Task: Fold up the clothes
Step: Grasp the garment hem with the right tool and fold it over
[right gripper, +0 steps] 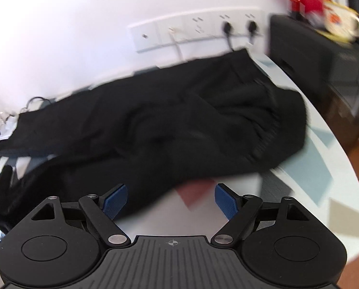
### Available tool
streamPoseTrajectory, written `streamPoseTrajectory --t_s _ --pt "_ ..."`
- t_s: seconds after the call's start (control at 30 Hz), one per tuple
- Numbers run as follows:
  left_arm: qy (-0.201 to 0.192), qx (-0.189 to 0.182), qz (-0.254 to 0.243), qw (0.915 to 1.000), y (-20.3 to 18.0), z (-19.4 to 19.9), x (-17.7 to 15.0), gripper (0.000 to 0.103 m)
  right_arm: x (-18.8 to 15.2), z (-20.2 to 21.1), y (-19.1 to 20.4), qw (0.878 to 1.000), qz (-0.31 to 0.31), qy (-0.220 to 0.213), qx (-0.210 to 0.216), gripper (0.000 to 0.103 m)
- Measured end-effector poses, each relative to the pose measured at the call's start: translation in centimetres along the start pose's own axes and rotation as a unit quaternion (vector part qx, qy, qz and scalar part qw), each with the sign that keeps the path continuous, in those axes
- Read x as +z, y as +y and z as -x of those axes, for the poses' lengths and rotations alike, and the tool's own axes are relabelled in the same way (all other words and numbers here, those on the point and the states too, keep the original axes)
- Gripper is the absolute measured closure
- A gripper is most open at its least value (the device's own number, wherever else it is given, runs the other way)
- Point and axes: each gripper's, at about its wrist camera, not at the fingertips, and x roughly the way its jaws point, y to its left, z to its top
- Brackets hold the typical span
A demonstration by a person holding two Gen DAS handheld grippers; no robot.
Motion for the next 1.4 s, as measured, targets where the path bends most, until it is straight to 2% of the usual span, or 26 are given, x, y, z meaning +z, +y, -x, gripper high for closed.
streamPoseTrajectory --t_s 0.17,0.27,0.33,0.43,0.5,0.6,0.77,0.87,1.0,1.1,1.2,1.23,1.27,1.3,1.4 --pt "0.020 -0.006 0.009 0.9997 -0.7 0.6 -1.4 0.016 -0.7 -1.2 -2.6 0.998 -0.027 -0.007 -0.052 0.032" --pt "0.017 0.001 0.006 0.9998 -0.7 1.3 -1.9 0.016 -0.2 -2.8 -3.4 0.997 -0.029 -0.014 -0.072 0.033" --pt "0.013 0.010 0.009 0.9998 -0.5 1.8 -2.1 0.015 0.1 -4.3 -3.8 0.996 -0.015 -0.001 -0.088 0.036" --pt "0.014 0.022 0.027 0.9993 0.5 2.3 -2.4 0.014 0.9 -5.9 -4.0 0.994 0.019 0.013 -0.107 0.047" --pt "0.016 0.031 0.040 0.9986 1.3 2.5 -2.6 0.014 1.8 -6.2 -4.4 0.993 0.028 0.002 -0.115 0.058" --pt "0.023 0.036 0.067 0.9968 2.5 2.5 -2.8 0.014 3.9 -6.3 -5.8 0.994 -0.003 -0.028 -0.105 0.072" --pt "0.023 0.032 0.080 0.9960 2.8 2.4 -2.9 0.014 8.7 -7.5 -8.0 0.989 -0.077 -0.088 -0.090 0.082" --pt "0.037 0.015 0.078 0.9961 2.0 2.0 -3.2 0.014 11.1 -9.7 -8.7 0.985 -0.099 -0.110 -0.087 0.082" --pt "0.059 0.005 0.042 0.9974 0.1 1.3 -3.9 0.014 13.4 -13.1 -9.1 0.978 -0.124 -0.129 -0.107 0.080" --pt "0.078 0.004 0.036 0.9963 -0.8 0.6 -4.3 0.014 14.5 -15.9 -9.8 0.981 -0.115 -0.101 -0.123 0.074" --pt "0.102 -0.003 0.040 0.9940 -1.2 0.1 -4.8 0.014 14.9 -17.8 -10.5 0.981 -0.103 -0.080 -0.140 0.073" --pt "0.103 -0.004 0.035 0.9940 -1.2 0.1 -5.0 0.014 14.4 -17.5 -10.6 0.981 -0.106 -0.084 -0.137 0.070" --pt "0.105 -0.005 0.031 0.9940 -1.3 0.2 -5.2 0.014 13.9 -16.7 -10.7 0.981 -0.113 -0.092 -0.130 0.057" --pt "0.105 -0.005 0.026 0.9941 -1.3 0.2 -5.4 0.014 13.3 -15.9 -10.7 0.980 -0.119 -0.101 -0.122 0.040" --pt "0.111 -0.004 0.037 0.9931 -0.9 0.2 -5.6 0.014 11.5 -13.5 -10.9 0.978 -0.137 -0.126 -0.098 0.033"
